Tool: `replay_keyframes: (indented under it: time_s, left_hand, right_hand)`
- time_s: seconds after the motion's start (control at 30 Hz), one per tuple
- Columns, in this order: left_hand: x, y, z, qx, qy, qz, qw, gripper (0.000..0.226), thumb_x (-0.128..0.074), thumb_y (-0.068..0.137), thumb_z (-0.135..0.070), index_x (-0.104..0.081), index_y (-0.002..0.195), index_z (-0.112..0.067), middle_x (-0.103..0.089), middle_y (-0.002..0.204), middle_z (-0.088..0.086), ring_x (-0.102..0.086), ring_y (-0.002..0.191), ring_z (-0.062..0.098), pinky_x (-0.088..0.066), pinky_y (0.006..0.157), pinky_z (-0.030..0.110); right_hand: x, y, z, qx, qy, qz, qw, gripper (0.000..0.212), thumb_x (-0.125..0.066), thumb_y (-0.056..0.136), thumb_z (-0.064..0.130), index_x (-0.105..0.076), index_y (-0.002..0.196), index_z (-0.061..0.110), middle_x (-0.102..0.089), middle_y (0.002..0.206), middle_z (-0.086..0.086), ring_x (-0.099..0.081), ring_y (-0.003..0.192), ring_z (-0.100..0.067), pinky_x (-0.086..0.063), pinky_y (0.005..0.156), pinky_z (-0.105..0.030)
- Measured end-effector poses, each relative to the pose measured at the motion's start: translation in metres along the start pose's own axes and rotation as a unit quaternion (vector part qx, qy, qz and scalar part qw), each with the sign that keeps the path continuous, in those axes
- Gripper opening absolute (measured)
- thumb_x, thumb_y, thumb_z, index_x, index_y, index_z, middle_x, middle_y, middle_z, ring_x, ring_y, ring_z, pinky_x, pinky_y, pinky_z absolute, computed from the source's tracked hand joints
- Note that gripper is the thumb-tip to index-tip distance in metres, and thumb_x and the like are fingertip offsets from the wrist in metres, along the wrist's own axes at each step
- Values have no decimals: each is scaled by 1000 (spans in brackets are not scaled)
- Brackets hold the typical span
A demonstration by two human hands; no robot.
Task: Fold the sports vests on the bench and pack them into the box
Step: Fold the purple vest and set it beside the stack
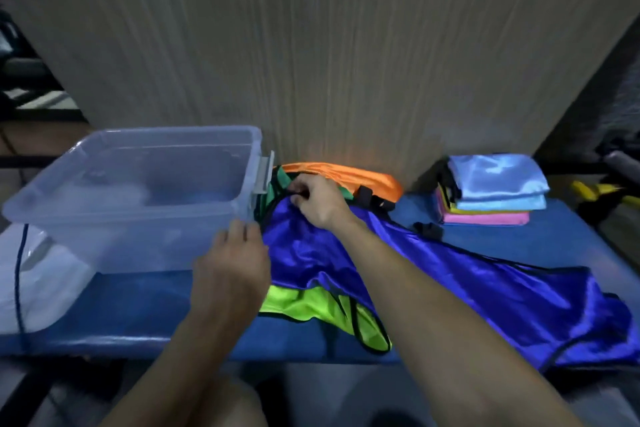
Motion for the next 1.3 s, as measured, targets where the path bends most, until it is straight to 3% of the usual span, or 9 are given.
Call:
replay_keyframes:
  time_s: [0.1, 0.23, 0.4, 0.57, 0.7, 0.87, 1.03, 1.17, 1.3]
  left_hand:
    - [-3, 14, -35, -90, -66, 66, 992, 17, -65, 87, -17, -64, 104, -15, -56, 97, 7, -59, 84, 31, -50, 57, 41]
    - [-14, 35, -59, -179, 10, 234, 956, 33, -44, 101, -30, -55, 131, -23, -51, 131, 2, -52, 118, 29, -47, 91, 42]
    - [9, 57, -134, -228, -108, 205, 946, 30, -41, 100, -23, -58, 124, -25, -55, 126, -1, -54, 117, 27, -48, 91, 42]
    - [-2, 42, -228, -310, -215, 236, 895, 29, -39, 104, -28, -55, 128, -29, -53, 129, -5, -52, 119, 24, -49, 91, 42]
    - [-28, 29, -249, -320, -210, 270, 883, 30, -40, 105, -39, -51, 132, -31, -49, 130, -8, -47, 121, 21, -47, 90, 40]
    - [-42, 38, -258, -305, -228, 295, 877, 15, -45, 103, -45, -52, 113, -36, -47, 114, -14, -46, 109, 15, -46, 78, 36]
    - [-45, 43, -267, -280, -221, 310, 881, 12, -49, 101, -45, -50, 99, -33, -47, 103, -12, -46, 102, 12, -41, 70, 33]
    - [-45, 44, -272, -273, -220, 326, 878, 13, -52, 102, -44, -47, 97, -33, -44, 99, -12, -45, 98, 11, -40, 71, 31]
    - [-50, 47, -271, -268, -235, 344, 869, 16, -53, 100, -47, -47, 95, -33, -43, 97, -13, -45, 97, 11, -47, 81, 35]
  right_hand:
    - [10, -10, 1, 40, -5, 33, 999, 38, -65, 94, 6, -66, 131, 12, -66, 134, -4, -62, 121, -21, -46, 106, -30]
    - [57, -49, -20, 72, 46, -12, 996, 33, -63, 96, 4, -66, 127, 13, -66, 126, -2, -63, 91, -8, -46, 84, -11]
    - [149, -137, -121, -54, 27, -165, 984, 15, -65, 92, 12, -72, 94, 24, -72, 86, 7, -68, 75, -10, -53, 76, -30]
    - [222, -246, -220, -250, -147, -326, 900, 14, -71, 86, 14, -75, 99, 10, -76, 101, -11, -70, 97, -35, -55, 88, -45]
    - [237, -291, -255, -371, -112, -277, 880, 24, -65, 94, 28, -74, 99, 7, -73, 106, -14, -64, 107, -37, -49, 90, -39]
    - [248, -297, -265, -410, -45, -252, 875, 45, -65, 94, 49, -70, 94, 4, -71, 93, -10, -64, 95, -27, -53, 87, -41]
    - [242, -278, -275, -421, -22, -223, 879, 63, -56, 67, 85, -73, 96, 31, -69, 113, -1, -60, 113, -28, -52, 95, -45]
    - [238, -267, -275, -415, -15, -286, 864, 36, -70, 82, 61, -66, 80, 25, -68, 103, -2, -56, 114, -33, -45, 98, -48]
    - [245, -271, -253, -314, 13, -354, 881, 43, -73, 87, 47, -55, 67, 15, -59, 62, -2, -59, 71, -26, -48, 71, -41]
Point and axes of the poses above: each hand's wrist, its own y-axis towards the middle knuckle, its own x-axis out of the back of the hand, z = x × y, the point moved 2 cm from there along y, towards the middle knuckle
